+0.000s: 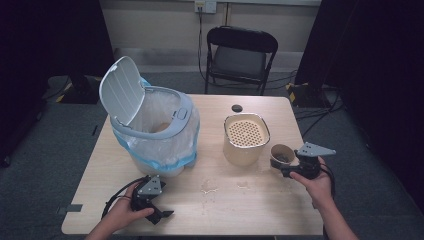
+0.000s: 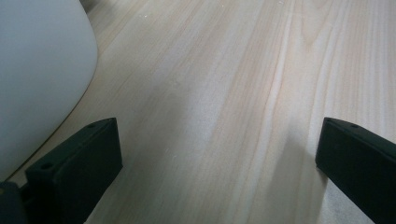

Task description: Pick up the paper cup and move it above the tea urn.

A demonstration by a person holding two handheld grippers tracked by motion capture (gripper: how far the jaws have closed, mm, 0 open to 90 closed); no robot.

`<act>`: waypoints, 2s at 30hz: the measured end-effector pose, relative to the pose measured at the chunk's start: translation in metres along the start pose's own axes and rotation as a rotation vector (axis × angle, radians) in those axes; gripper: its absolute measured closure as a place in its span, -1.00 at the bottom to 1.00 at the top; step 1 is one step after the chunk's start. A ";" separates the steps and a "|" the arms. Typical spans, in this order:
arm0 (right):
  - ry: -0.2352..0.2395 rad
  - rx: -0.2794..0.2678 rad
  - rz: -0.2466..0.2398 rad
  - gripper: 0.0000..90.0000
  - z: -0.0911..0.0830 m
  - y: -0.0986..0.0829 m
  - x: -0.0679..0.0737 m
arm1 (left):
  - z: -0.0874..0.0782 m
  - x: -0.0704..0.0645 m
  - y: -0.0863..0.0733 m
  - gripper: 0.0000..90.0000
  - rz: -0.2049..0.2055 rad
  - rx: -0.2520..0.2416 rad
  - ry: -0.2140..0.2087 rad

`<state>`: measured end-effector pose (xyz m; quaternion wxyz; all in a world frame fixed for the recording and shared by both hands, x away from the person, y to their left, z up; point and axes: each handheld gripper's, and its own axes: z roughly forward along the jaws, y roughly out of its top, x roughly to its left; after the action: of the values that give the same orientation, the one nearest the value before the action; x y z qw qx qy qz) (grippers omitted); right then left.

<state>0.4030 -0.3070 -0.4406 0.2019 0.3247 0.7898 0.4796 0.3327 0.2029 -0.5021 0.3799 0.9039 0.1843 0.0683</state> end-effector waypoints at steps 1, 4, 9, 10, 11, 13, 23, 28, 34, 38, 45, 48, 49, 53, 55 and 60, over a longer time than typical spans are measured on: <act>-0.004 0.002 -0.003 -0.35 0.001 0.002 -0.002 | 0.000 0.000 0.000 -1.00 -0.001 -0.006 -0.002; -0.006 0.003 0.002 -0.35 0.003 0.006 -0.009 | 0.000 0.000 0.000 -1.00 -0.001 -0.005 -0.001; -0.016 -0.007 0.019 -0.35 0.005 0.009 -0.022 | 0.001 0.000 0.000 -1.00 -0.002 -0.007 -0.005; -0.022 -0.004 0.021 -0.35 0.006 0.009 -0.025 | 0.000 0.000 0.000 -1.00 -0.002 -0.006 -0.005; -0.026 -0.003 0.026 -0.35 0.007 0.009 -0.028 | 0.000 0.000 0.000 -1.00 -0.002 -0.006 -0.005; -0.036 -0.005 0.028 -0.35 0.007 0.011 -0.034 | 0.001 0.000 0.000 -1.00 -0.002 -0.007 -0.005; -0.062 0.001 0.007 -0.35 0.008 0.029 -0.054 | 0.000 0.000 0.000 -1.00 -0.001 -0.003 -0.005; -0.070 -0.005 -0.005 -0.35 0.012 0.039 -0.059 | 0.001 0.000 0.000 -1.00 -0.002 -0.007 -0.005; -0.079 -0.039 -0.027 -0.35 0.017 0.052 -0.065 | 0.000 0.000 0.000 -1.00 -0.002 -0.006 -0.005; -0.076 -0.058 -0.046 -0.35 0.021 0.058 -0.069 | 0.000 0.000 0.000 -1.00 -0.001 -0.003 -0.005; -0.074 -0.093 -0.066 -0.35 0.030 0.066 -0.079 | 0.000 0.000 0.000 -1.00 -0.003 -0.003 -0.005; -0.069 -0.088 -0.084 -0.35 0.035 0.072 -0.082 | 0.000 0.000 0.000 -1.00 -0.003 -0.003 -0.005; -0.069 -0.090 -0.089 -0.34 0.036 0.074 -0.082 | 0.000 0.000 0.000 -1.00 -0.002 -0.005 -0.005; -0.072 -0.090 -0.103 -0.34 0.043 0.082 -0.084 | 0.000 0.000 0.000 -1.00 -0.002 -0.006 -0.005; -0.074 -0.089 -0.111 -0.34 0.045 0.087 -0.084 | 0.000 0.000 0.000 -1.00 -0.003 -0.004 -0.005; -0.090 -0.098 -0.143 -0.34 0.052 0.098 -0.083 | 0.000 0.000 0.000 -1.00 -0.002 -0.004 -0.005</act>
<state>0.5257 -0.3010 -0.3765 0.2863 0.2784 0.7769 0.4868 0.3327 0.2028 -0.5025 0.3819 0.9033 0.1840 0.0662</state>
